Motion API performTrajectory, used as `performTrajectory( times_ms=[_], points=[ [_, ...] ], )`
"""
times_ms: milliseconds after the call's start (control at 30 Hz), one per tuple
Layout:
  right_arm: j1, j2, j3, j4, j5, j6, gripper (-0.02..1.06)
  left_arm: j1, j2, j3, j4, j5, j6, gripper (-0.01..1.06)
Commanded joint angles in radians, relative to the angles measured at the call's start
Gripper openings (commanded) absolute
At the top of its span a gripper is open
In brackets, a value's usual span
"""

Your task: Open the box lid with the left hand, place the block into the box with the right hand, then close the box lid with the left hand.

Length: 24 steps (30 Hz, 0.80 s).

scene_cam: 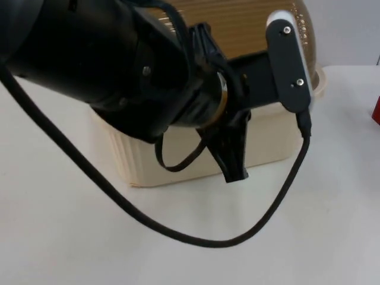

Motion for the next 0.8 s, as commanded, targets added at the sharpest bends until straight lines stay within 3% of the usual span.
performTrajectory(
  times_ms=[0, 133, 767],
  points=[
    [-0.002, -0.001, -0.01, -0.007, -0.014, -0.015, 1.05, 0.008, 0.018, -0.014, 0.003, -0.003, 0.029, 0.0],
    [-0.002, -0.001, -0.01, -0.007, -0.014, -0.015, 1.05, 0.01, 0.063, -0.016, 0.003, 0.028, 0.131, 0.0],
    [-0.002, -0.001, -0.01, -0.007, -0.014, -0.015, 1.05, 0.012, 0.08, -0.016, 0.003, 0.13, 0.155, 0.0]
  ],
)
